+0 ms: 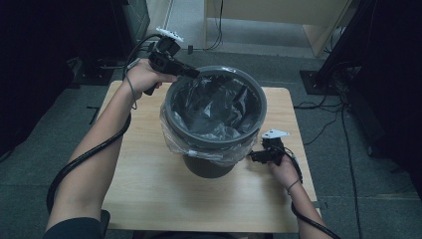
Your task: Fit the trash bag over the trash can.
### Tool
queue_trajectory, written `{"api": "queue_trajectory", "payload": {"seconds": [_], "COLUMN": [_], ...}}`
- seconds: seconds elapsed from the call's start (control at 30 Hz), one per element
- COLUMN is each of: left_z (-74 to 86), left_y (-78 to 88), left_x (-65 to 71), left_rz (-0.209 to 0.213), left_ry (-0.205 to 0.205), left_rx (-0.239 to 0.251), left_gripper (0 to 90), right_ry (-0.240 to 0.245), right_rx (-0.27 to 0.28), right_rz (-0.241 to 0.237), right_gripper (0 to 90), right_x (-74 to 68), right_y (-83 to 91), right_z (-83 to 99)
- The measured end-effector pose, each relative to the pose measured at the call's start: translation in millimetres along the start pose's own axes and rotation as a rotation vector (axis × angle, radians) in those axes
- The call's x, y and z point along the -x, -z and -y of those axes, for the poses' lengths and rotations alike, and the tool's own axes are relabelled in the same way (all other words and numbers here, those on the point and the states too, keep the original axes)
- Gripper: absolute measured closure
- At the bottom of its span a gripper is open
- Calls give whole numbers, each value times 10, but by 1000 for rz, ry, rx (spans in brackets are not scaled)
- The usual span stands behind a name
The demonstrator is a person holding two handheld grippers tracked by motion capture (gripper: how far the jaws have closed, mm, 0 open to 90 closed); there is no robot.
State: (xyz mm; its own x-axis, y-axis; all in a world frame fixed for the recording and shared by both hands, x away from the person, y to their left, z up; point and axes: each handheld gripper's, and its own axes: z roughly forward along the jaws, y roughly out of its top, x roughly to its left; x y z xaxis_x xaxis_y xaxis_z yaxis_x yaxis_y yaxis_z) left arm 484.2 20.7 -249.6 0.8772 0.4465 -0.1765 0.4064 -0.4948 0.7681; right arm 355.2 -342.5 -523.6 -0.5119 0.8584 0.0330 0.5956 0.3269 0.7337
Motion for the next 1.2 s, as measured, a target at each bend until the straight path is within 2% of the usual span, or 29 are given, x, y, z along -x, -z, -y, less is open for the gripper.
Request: {"api": "queue_trajectory", "payload": {"seconds": [0.33, 0.5, 0.8, 1.03, 1.2], "left_z": [21, 30, -1, -21, -17], "left_y": [48, 76, -11, -43, -84], "left_x": [3, 8, -5, 0, 14], "left_rz": [4, -17, -38, -42, -53], "left_ry": [-10, -24, -20, -36, -64], "left_rx": [-16, -24, -19, -24, -35], "left_gripper": [782, 782, 774, 768, 764], "right_ry": [0, 0, 0, 0, 0], "right_rx": [0, 0, 0, 0, 0], "right_rz": [0, 0, 0, 0, 0], "right_gripper": [112, 112, 112, 112, 112], "right_x": [0, 0, 0, 0, 0], "right_y": [0, 0, 0, 0, 0], "right_z": [0, 0, 0, 0, 0]}}
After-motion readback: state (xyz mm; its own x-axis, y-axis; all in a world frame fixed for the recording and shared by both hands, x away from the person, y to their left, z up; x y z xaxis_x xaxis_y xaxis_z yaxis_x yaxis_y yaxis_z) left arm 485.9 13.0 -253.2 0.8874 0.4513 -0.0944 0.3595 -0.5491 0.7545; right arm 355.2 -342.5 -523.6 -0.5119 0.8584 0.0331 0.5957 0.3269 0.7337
